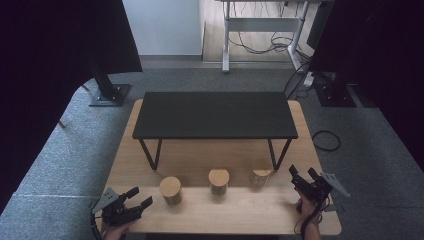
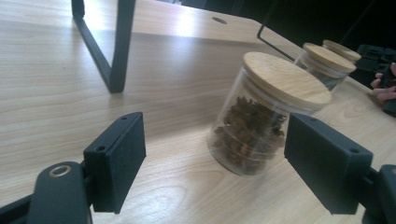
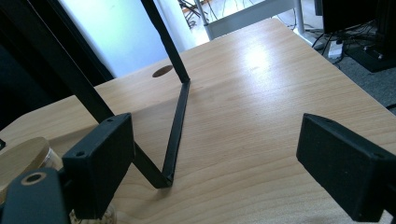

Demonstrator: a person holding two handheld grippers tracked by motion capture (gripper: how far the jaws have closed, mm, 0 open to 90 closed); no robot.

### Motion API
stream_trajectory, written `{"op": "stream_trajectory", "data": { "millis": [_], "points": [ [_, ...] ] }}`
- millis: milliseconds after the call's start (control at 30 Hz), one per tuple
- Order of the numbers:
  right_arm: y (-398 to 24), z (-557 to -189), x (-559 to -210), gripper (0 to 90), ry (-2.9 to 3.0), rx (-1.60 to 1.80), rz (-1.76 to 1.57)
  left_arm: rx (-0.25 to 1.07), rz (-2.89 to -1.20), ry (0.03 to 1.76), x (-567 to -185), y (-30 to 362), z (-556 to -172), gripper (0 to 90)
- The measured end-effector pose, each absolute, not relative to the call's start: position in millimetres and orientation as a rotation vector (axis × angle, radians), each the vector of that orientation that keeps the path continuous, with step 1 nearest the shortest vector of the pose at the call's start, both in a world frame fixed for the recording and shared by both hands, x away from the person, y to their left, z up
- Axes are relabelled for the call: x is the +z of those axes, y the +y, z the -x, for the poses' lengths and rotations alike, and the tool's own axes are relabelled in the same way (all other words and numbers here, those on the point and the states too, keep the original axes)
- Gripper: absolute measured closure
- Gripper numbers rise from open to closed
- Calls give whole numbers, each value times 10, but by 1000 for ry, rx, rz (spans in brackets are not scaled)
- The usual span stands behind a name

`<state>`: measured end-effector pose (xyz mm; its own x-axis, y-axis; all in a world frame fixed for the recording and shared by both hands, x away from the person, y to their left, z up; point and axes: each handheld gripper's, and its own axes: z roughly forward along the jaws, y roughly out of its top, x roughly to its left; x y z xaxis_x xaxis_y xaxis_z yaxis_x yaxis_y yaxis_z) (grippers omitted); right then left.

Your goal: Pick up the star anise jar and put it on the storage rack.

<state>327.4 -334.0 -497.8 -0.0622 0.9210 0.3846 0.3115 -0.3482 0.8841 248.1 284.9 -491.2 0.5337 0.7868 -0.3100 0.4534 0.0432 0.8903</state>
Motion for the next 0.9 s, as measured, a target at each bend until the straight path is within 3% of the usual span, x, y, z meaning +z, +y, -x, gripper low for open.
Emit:
{"op": "stream_trajectory", "data": {
  "millis": [900],
  "points": [
    [-3334,-3288,-4976,119,1328,1412,-1682,393,-1753,1028,-4901,2519,-2378,157]
  ]
}}
